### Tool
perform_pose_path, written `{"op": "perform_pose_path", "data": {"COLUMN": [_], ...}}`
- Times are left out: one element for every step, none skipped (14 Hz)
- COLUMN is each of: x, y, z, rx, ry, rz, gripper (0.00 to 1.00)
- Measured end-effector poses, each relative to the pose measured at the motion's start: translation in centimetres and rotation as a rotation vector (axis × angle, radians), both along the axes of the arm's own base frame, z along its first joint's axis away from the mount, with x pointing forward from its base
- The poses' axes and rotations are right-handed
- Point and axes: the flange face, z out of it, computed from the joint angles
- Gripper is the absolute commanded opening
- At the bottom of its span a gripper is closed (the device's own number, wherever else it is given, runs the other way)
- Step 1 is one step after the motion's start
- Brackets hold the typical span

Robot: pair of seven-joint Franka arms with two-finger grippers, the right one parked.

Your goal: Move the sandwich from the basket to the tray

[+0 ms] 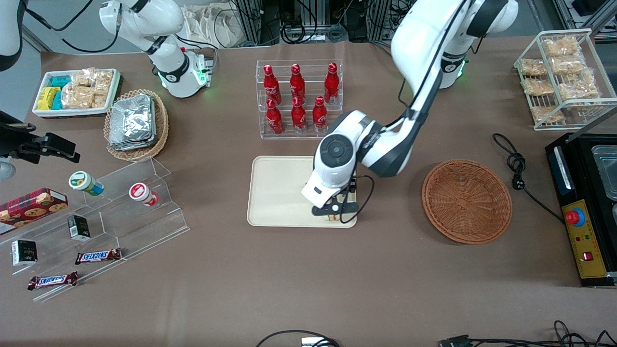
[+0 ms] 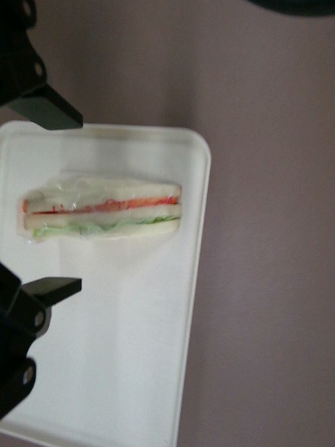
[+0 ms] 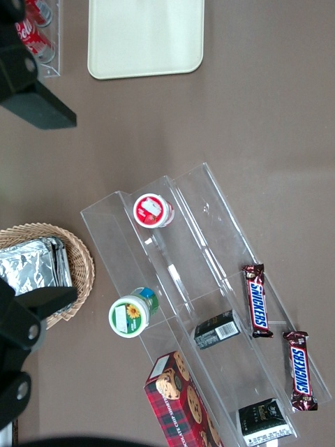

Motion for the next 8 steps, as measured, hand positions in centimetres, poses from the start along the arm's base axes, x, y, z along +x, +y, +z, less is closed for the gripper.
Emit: {"op": "perform_pose_path", "data": {"x": [0.5, 1.0, 1.5, 2.1, 2.7, 3.1, 2.9, 2.2], "y": [1.7, 3.8, 6.4, 9.6, 13.2, 17.3, 21.7, 26.1], "z": [2.7, 5.5, 8.0, 10.6, 13.0, 15.2, 17.1, 18.7], "rx": [0.008, 0.019, 0.030, 0.036, 0.035, 0.029, 0.020, 0.011], "ry": [-0.003, 0.001, 0.012, 0.022, 0.028, 0.027, 0.026, 0.023], "rz": [0.022, 0.049, 0.078, 0.102, 0.109, 0.101, 0.082, 0.055], "gripper": [1.00, 1.00, 1.00, 1.00, 1.00, 1.00, 1.00, 1.00]}}
